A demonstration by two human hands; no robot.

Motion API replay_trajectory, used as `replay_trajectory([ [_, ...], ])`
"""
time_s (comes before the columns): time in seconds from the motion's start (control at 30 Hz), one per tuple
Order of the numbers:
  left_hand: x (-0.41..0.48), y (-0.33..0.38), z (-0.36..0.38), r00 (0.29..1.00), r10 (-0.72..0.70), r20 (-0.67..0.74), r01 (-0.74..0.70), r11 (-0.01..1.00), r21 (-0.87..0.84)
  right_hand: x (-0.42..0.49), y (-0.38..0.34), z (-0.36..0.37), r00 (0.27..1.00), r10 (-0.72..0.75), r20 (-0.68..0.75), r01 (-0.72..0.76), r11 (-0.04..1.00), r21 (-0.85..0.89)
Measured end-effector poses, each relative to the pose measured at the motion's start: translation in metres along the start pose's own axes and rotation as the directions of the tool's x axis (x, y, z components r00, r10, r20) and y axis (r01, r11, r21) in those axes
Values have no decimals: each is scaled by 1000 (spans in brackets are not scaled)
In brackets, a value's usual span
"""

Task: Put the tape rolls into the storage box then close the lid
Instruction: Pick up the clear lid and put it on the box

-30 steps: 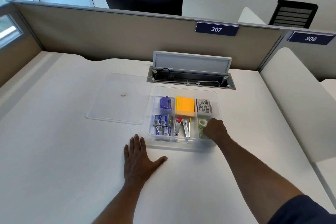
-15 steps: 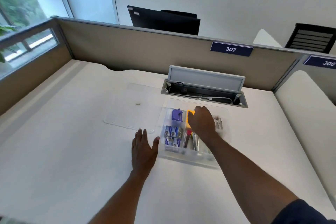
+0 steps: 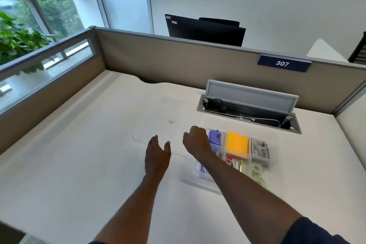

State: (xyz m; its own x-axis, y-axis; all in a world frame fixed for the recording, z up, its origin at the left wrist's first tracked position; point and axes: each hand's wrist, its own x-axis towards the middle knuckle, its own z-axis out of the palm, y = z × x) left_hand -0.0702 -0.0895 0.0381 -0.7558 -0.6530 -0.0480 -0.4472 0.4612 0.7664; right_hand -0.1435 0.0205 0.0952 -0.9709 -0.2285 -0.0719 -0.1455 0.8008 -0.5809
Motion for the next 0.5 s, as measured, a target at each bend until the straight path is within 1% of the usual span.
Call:
replay_trajectory([
  [0.13, 29, -10, -8, 999, -18, 38, 17, 1000, 24, 7, -10, 21, 985, 159, 66, -164, 983, 78],
  [0.27, 57, -23, -16, 997, -36, 75, 30, 996, 87, 16, -18, 33, 960, 257, 112, -272, 951, 146],
  [0.4, 85, -36, -23, 991, -115, 67, 104, 983, 150, 25, -25, 45, 920, 344, 187, -370, 920, 128],
  [0.5, 100, -44, -24, 980, -162, 117, 135, 968, 210, 36, -23, 53, 889, 407, 208, -433, 897, 93],
])
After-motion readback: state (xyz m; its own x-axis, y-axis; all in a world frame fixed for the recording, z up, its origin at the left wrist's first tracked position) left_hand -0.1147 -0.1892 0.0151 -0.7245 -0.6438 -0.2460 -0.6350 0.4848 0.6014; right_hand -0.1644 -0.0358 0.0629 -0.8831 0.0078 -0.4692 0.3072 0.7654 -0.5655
